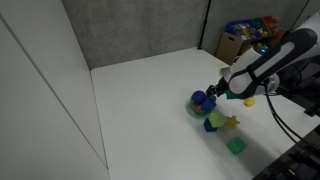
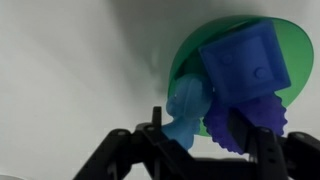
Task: Put the blue toy in the green bowl
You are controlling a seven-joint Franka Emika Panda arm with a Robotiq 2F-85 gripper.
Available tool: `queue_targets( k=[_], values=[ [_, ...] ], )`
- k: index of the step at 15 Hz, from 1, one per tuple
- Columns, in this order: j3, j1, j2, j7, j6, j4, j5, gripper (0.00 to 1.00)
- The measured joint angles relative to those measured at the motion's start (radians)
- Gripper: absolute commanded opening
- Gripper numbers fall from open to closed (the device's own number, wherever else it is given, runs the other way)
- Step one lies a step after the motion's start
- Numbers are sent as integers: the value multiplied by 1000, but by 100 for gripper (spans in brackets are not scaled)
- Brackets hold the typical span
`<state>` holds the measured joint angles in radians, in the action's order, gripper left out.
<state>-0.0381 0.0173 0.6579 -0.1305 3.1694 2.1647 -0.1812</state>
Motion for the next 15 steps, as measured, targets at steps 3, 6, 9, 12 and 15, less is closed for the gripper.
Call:
queue_targets(
  k=[3, 6, 9, 12, 15],
  values=[
    [-13, 5, -1, 7, 21, 0, 5, 100],
    [-32, 18, -10, 10, 30, 0, 12, 100],
    [-88, 62, -43, 11, 28, 1, 12, 100],
    [-152, 120, -104, 17, 3, 5, 12, 100],
    [-206, 179, -184, 31, -64, 21, 11, 100]
  ],
)
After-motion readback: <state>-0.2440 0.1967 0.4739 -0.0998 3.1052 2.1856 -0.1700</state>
